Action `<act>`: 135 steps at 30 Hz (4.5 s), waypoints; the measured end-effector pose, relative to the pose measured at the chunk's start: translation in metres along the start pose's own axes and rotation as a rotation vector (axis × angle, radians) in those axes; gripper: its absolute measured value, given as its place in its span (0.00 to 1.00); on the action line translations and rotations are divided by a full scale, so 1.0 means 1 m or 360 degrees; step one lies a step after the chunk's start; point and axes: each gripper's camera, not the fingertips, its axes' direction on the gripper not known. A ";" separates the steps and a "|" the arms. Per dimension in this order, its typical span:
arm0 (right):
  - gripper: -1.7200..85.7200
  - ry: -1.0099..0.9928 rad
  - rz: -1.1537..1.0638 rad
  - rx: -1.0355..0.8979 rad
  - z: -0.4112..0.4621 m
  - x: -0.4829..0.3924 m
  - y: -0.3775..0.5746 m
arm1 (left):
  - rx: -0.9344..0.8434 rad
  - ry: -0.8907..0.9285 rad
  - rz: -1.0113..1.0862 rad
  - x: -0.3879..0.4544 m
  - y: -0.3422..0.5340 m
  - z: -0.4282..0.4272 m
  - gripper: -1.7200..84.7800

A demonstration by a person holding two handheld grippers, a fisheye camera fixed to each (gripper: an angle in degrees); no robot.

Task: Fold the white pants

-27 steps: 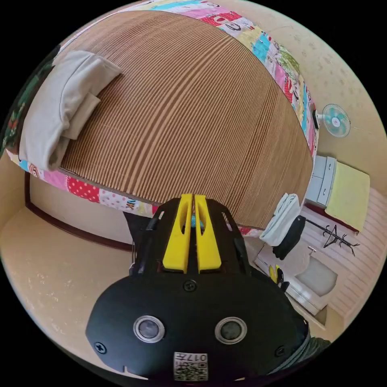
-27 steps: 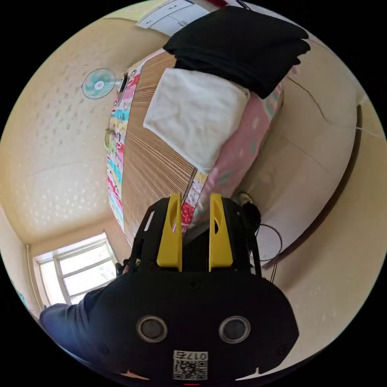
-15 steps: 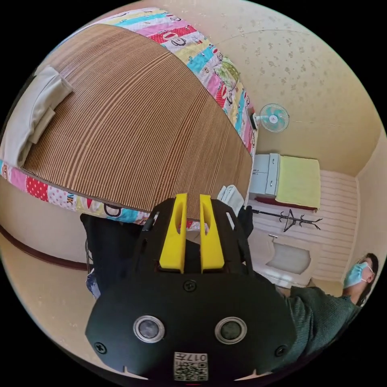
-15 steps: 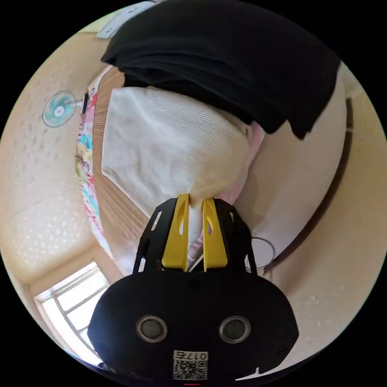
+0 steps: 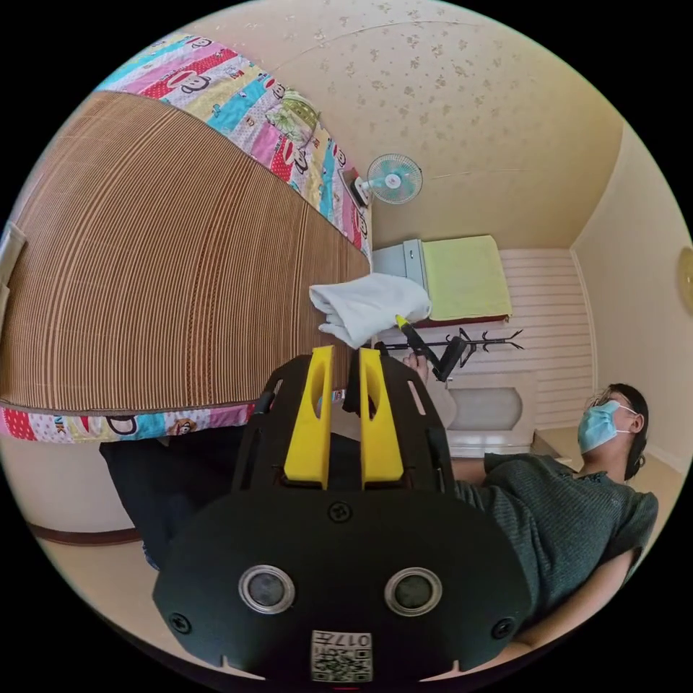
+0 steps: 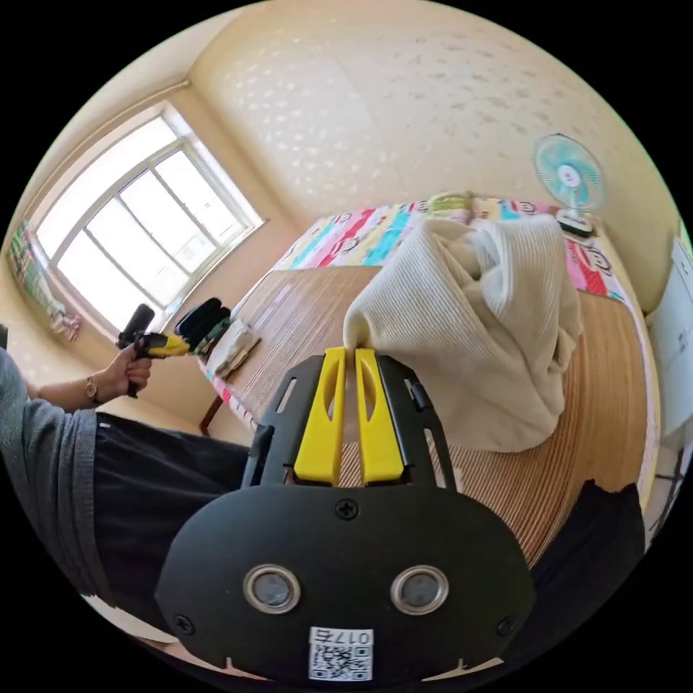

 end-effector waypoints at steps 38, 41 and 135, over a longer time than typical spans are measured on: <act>0.05 -0.0770 0.0290 -0.0028 0.079 0.030 -0.041 | -0.0221 -0.0472 0.0367 0.120 -0.138 0.118 0.21; 0.04 -0.0915 0.0118 -0.0047 0.076 -0.013 -0.055 | -0.0365 -0.0595 0.0456 0.148 -0.182 0.157 0.23; 0.04 0.1292 0.0089 0.0799 -0.157 -0.276 -0.370 | 0.1016 -0.0588 0.0460 0.211 -0.469 -0.313 0.12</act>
